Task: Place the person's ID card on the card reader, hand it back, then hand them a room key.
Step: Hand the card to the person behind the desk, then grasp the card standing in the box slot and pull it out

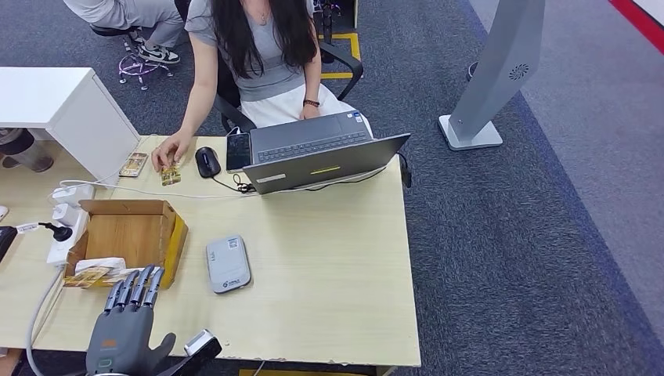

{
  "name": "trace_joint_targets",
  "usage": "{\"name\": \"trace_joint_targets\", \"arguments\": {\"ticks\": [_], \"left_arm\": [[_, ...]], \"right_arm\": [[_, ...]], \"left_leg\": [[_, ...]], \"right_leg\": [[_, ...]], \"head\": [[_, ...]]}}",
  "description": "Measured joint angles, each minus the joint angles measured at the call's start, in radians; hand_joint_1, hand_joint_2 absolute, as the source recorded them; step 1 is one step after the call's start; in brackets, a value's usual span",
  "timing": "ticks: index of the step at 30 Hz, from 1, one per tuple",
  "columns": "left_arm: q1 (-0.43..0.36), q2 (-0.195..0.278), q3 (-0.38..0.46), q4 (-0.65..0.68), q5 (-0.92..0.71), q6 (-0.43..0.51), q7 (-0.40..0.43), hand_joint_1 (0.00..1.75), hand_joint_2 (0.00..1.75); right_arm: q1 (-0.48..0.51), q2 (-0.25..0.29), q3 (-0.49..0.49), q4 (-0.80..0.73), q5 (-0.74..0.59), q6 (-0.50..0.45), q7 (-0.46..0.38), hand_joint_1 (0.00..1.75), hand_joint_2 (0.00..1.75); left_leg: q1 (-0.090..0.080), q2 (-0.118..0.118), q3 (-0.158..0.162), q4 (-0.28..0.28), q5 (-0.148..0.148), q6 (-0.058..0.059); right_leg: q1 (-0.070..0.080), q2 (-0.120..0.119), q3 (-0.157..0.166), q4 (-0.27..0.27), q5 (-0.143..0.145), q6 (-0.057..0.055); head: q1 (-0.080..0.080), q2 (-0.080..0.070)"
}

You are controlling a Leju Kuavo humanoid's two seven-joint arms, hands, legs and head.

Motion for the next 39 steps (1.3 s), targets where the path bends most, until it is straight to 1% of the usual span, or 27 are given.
{"name": "trace_joint_targets", "arguments": {"ticks": [9, 14, 16, 18, 22, 25, 32, 39], "left_arm": [[0.002, -0.017, 0.041, 0.000, 0.000, -0.005, -0.001, 0.00, 1.75], [-0.008, -0.020, 0.070, 0.003, 0.000, -0.015, 0.041, 0.00, 1.75], [-0.032, -0.027, 0.109, 0.016, 0.000, -0.017, 0.029, 0.00, 1.75], [-0.066, -0.036, 0.166, 0.042, 0.000, -0.017, 0.006, 0.00, 1.75], [-0.141, -0.054, 0.283, 0.118, 0.000, -0.012, -0.034, 0.00, 1.75], [-0.179, -0.066, 0.345, 0.167, 0.000, -0.010, -0.054, 0.00, 1.75], [-0.263, -0.075, 0.418, 0.258, 0.000, 0.013, -0.052, 0.00, 1.75], [-0.318, -0.073, 0.450, 0.310, 0.000, 0.027, -0.040, 0.00, 1.75]], "right_arm": [[0.000, 0.001, 0.000, 0.000, -0.001, 0.000, 0.000, 0.00, 1.75], [-0.001, 0.001, 0.007, 0.000, 0.003, 0.003, 0.001, 0.00, 1.75], [-0.002, 0.001, 0.016, 0.000, 0.006, 0.005, 0.002, 0.00, 1.75], [-0.003, 0.001, 0.027, 0.000, 0.011, 0.010, 0.003, 0.00, 1.75], [-0.005, 0.001, 0.045, 0.000, 0.030, 0.019, 0.003, 0.00, 1.75], [-0.006, 0.001, 0.052, 0.000, 0.045, 0.021, 0.006, 0.00, 1.75], [-0.011, 0.001, 0.063, 0.000, 0.083, 0.025, 0.015, 0.00, 1.75], [-0.012, 0.001, 0.066, 0.000, 0.101, 0.030, 0.016, 0.00, 1.75]], "left_leg": [[0.000, 0.000, 0.000, 0.000, 0.000, 0.000], [0.000, 0.000, 0.000, 0.000, 0.000, 0.000], [0.000, -0.001, 0.000, 0.000, 0.000, 0.000], [0.000, -0.001, 0.000, 0.000, 0.000, 0.000], [0.000, -0.001, 0.001, 0.000, 0.001, 0.000], [0.000, -0.001, 0.001, 0.000, 0.001, 0.000], [0.000, -0.001, 0.001, 0.000, 0.001, 0.000], [0.000, -0.001, 0.001, 0.000, 0.001, 0.000]], "right_leg": [[0.000, 0.000, 0.000, 0.000, 0.000, 0.000], [0.000, 0.000, 0.000, 0.000, 0.000, 0.000], [0.000, -0.001, 0.000, 0.000, 0.000, 0.000], [0.000, -0.001, 0.000, 0.000, 0.000, 0.000], [0.000, -0.001, 0.001, 0.000, 0.000, 0.000], [0.000, -0.001, 0.001, 0.000, 0.000, 0.000], [0.000, -0.001, 0.001, 0.000, 0.000, 0.000], [0.000, -0.001, 0.001, 0.000, 0.000, 0.000]], "head": [[0.000, 0.000], [0.000, 0.000], [0.000, 0.000], [0.000, 0.000], [0.000, 0.000], [0.000, 0.000], [0.000, 0.000], [0.000, 0.000]]}}
